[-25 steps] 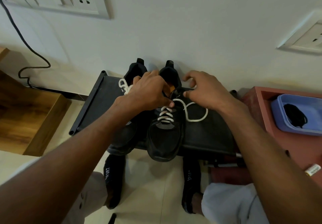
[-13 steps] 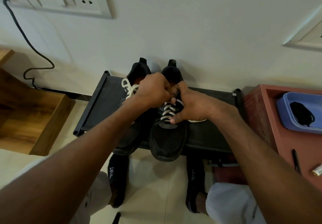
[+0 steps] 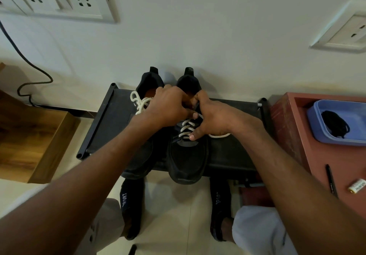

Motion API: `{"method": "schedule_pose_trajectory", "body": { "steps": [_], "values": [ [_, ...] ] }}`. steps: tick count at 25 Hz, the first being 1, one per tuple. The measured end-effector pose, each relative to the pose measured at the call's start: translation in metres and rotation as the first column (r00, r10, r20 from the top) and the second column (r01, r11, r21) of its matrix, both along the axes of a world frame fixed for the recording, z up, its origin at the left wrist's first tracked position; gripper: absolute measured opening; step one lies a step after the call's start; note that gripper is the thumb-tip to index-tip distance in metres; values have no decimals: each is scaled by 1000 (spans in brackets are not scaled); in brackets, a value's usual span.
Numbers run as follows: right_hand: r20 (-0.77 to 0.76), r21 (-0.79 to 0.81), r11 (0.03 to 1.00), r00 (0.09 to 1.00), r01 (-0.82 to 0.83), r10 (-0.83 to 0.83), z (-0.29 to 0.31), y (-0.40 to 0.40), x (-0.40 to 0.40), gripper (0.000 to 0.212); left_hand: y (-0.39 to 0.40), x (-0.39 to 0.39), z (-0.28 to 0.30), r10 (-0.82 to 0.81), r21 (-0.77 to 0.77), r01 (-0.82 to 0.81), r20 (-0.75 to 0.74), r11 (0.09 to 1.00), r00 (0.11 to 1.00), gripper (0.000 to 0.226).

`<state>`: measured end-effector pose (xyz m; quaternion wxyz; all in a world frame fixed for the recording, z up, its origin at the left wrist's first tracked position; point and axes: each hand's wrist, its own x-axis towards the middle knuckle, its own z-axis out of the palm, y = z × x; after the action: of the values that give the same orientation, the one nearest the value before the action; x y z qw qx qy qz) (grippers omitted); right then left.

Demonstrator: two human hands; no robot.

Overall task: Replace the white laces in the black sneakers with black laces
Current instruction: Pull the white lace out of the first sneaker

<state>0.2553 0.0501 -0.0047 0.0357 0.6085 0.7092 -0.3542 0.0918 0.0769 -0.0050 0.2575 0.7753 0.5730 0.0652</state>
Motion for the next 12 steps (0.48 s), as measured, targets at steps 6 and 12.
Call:
{"method": "schedule_pose_trajectory", "body": {
  "steps": [6,12],
  "values": [
    [-23,-16,998,998,54,-54,4,4,7,86,-9,4,7,221,-123,-194,264,973,939,19],
    [-45,-45,998,998,36,-38,1,2,4,90,-2,-16,17,315,-314,-213,320,925,894,22]
  ]
}}
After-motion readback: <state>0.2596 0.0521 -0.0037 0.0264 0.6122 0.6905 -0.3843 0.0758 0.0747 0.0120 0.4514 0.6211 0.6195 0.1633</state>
